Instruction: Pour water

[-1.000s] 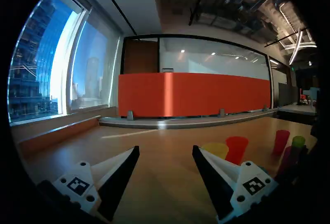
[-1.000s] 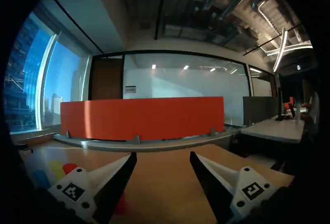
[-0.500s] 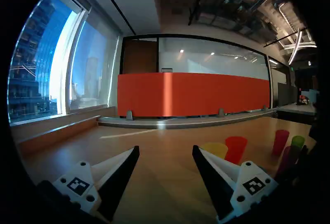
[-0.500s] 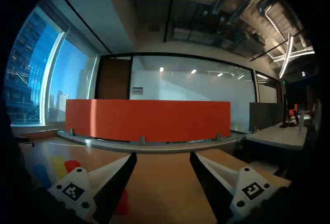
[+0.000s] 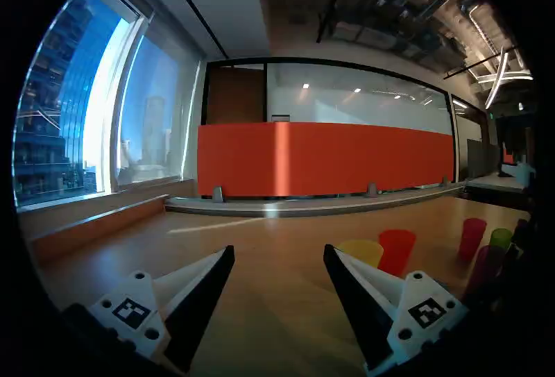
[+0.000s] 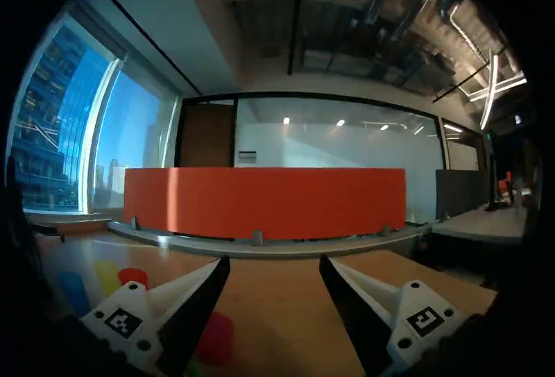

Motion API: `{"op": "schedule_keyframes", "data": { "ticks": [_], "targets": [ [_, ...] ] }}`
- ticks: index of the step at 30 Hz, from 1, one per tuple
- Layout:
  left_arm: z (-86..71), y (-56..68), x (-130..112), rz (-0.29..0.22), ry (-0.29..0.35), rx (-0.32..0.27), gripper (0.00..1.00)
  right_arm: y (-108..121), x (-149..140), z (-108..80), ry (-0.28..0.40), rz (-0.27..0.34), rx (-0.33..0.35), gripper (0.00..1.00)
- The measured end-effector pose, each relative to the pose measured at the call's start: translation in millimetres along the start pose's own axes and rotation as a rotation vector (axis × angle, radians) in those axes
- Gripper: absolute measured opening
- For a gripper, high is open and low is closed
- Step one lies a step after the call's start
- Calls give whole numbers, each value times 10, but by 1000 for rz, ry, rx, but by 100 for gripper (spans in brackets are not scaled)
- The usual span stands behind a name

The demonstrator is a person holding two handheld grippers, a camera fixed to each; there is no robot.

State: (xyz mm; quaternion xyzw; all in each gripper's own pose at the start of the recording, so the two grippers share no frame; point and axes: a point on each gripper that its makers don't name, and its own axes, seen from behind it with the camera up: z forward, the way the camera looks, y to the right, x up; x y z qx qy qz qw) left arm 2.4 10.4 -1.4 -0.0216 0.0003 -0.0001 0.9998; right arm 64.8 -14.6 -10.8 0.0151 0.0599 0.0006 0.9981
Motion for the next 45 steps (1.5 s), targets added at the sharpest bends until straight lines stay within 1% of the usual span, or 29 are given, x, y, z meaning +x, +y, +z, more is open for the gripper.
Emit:
{"op": "schedule_keyframes", "data": {
  "ticks": [5,9,11,15,20,30,45],
  "targets": [
    [0,2,-2,0,0,0,96,-11,-162,-14,-8,7,6,99],
    [0,3,-2,0,0,0,96,24,-276,-24,-16,6,-1,99],
    [1,6,-3,0,0,0,96,41,-300,-26,-19,16,-4,99],
    [-1,9,-4,0,0,0,95,77,-318,-32,-18,35,-7,99],
    [-1,2,-3,0,0,0,96,121,-359,-38,-19,38,-13,99],
    [-2,3,-4,0,0,0,96,171,-441,-17,-38,14,-22,99],
    [4,5,-6,0,0,0,96,162,-501,3,-59,5,-26,99]
  ]
}}
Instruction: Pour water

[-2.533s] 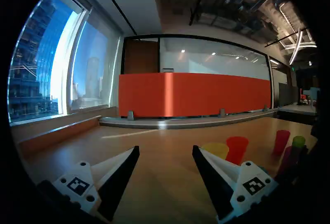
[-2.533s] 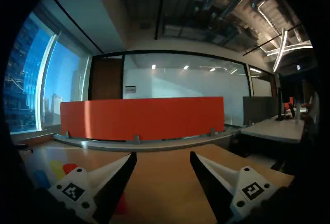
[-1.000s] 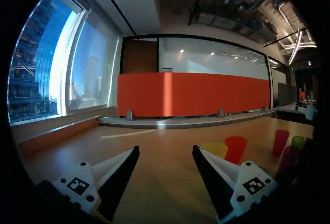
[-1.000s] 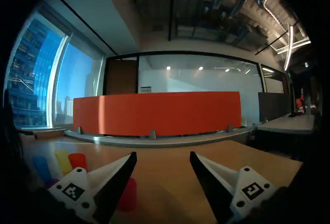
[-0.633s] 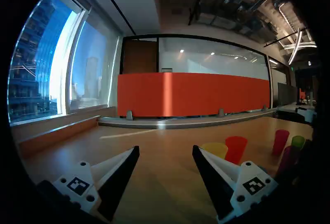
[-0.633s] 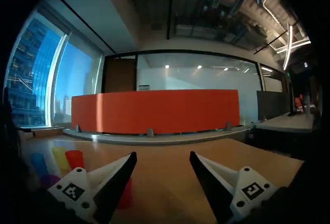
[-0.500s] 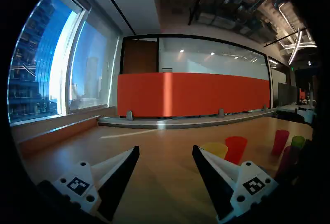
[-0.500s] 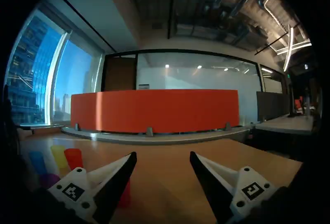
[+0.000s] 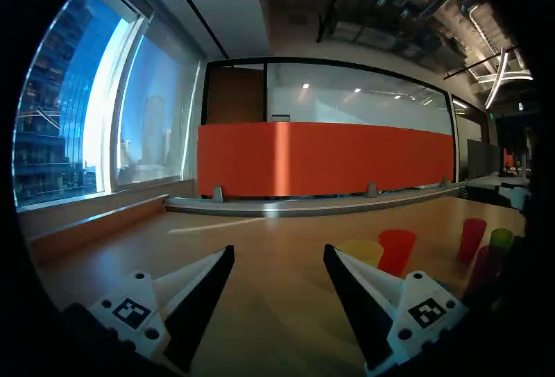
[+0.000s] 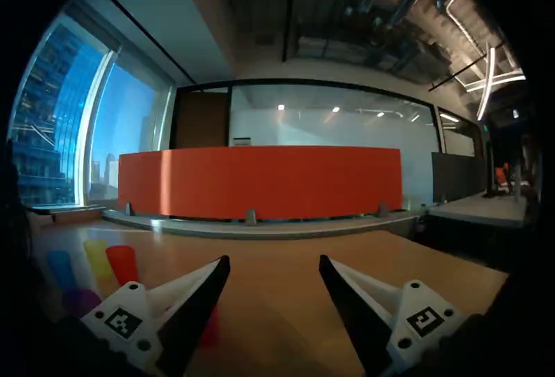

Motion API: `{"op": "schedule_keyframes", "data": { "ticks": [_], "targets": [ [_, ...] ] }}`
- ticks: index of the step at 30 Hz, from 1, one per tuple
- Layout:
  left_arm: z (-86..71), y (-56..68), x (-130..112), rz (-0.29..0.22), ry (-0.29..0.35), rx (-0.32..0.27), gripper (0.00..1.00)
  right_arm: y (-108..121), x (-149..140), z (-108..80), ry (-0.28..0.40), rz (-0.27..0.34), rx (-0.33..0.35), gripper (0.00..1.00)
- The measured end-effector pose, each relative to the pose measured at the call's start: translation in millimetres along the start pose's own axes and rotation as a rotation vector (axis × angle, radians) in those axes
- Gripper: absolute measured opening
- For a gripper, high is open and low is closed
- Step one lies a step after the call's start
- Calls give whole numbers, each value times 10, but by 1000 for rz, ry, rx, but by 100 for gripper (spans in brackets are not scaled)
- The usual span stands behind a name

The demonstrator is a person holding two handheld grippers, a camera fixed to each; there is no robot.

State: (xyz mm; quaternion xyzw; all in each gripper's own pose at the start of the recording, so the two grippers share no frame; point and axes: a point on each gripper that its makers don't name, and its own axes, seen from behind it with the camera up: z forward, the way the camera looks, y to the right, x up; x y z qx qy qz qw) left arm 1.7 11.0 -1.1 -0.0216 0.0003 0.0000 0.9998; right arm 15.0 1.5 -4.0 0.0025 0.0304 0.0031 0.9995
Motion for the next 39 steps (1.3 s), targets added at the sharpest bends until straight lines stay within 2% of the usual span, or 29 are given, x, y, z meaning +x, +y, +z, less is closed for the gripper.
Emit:
{"op": "schedule_keyframes", "data": {
  "ticks": [26,39],
  "targets": [
    [-3,-2,2,0,0,0,96,-15,-136,36,-55,-8,-7,99],
    [3,-2,6,0,0,0,96,-8,-142,34,-61,-7,-10,99]
  ]
}}
